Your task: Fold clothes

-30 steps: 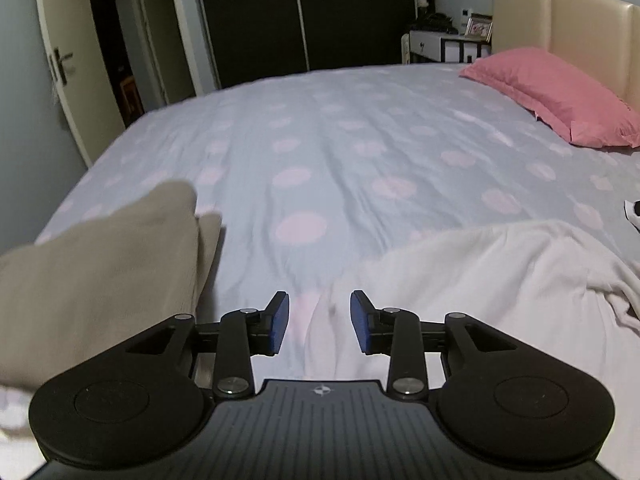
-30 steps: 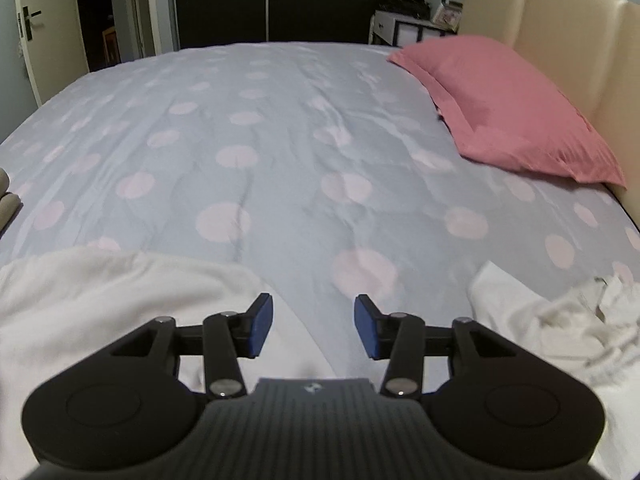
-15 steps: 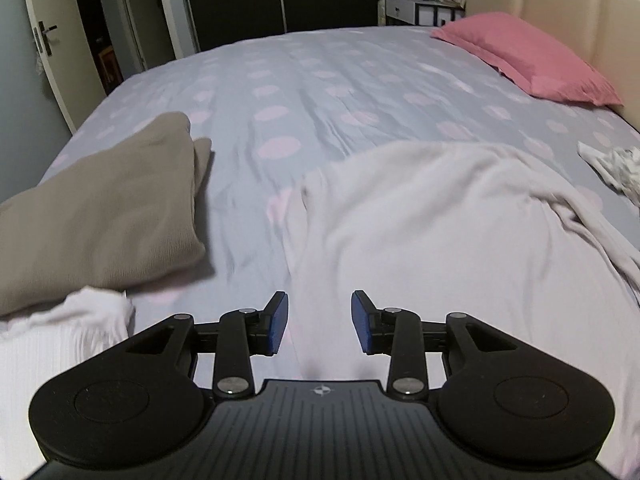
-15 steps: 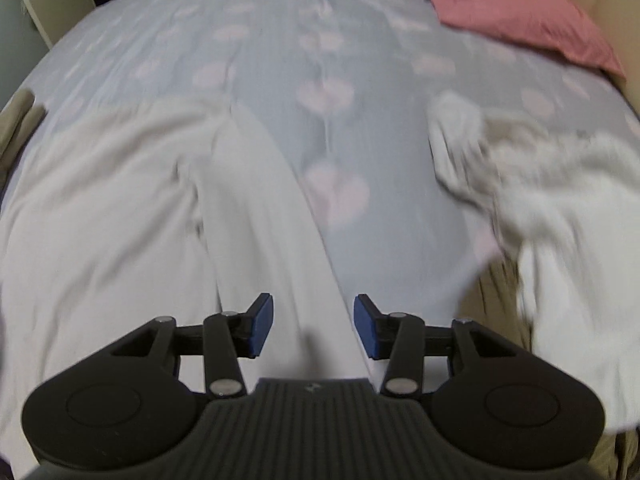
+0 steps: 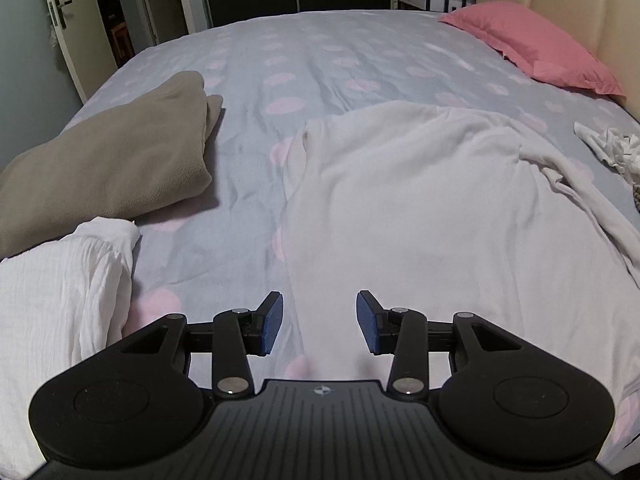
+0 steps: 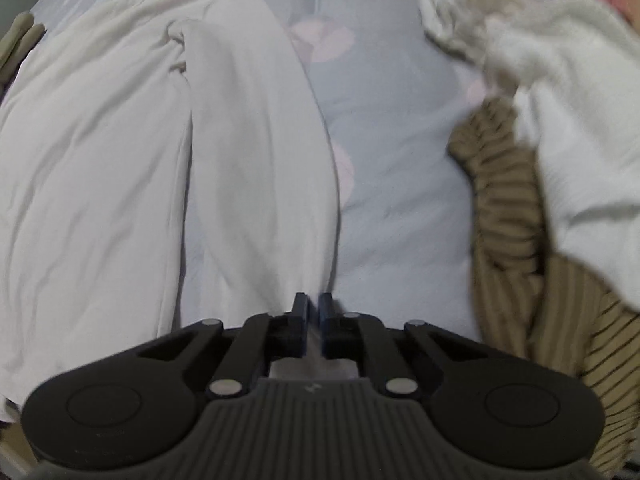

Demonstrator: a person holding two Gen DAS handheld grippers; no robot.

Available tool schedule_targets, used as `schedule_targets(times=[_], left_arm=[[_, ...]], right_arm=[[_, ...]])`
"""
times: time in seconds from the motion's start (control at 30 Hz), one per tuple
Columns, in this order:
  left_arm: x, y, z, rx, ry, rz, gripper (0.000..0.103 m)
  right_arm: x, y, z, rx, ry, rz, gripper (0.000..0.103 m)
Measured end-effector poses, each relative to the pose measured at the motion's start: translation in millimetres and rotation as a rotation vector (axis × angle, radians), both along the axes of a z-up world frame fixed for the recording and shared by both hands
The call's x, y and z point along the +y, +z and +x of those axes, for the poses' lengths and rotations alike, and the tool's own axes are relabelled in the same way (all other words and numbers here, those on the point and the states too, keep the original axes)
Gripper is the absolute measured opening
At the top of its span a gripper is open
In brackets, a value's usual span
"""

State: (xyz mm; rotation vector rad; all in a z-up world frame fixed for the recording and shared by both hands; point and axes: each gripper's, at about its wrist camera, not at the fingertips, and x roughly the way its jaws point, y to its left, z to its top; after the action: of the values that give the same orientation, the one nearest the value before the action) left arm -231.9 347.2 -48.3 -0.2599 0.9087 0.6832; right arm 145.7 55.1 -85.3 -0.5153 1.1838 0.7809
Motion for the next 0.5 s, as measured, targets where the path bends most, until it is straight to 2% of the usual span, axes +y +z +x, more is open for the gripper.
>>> schedule_targets(times=[0.1,0.33,0.5], left_arm=[[0.8,-2.1,-0.2,0.007,0.008,-0.002,0.038],[3.0,-6.7,3.3,0.022,0.01,-0.004,0.038],[6.6,-9.0,3.4,0.023,0.017,-0.007,0.038]], right_arm=[[-6.1,22.9,6.0,-0.07,-0.025,0.025,0.004],[-28.0,88.3,53.6,-0.237,-0.211,0.128,0.004],[-33.1,117.2,76.5,-0.462,-0.306,0.125,0.004]])
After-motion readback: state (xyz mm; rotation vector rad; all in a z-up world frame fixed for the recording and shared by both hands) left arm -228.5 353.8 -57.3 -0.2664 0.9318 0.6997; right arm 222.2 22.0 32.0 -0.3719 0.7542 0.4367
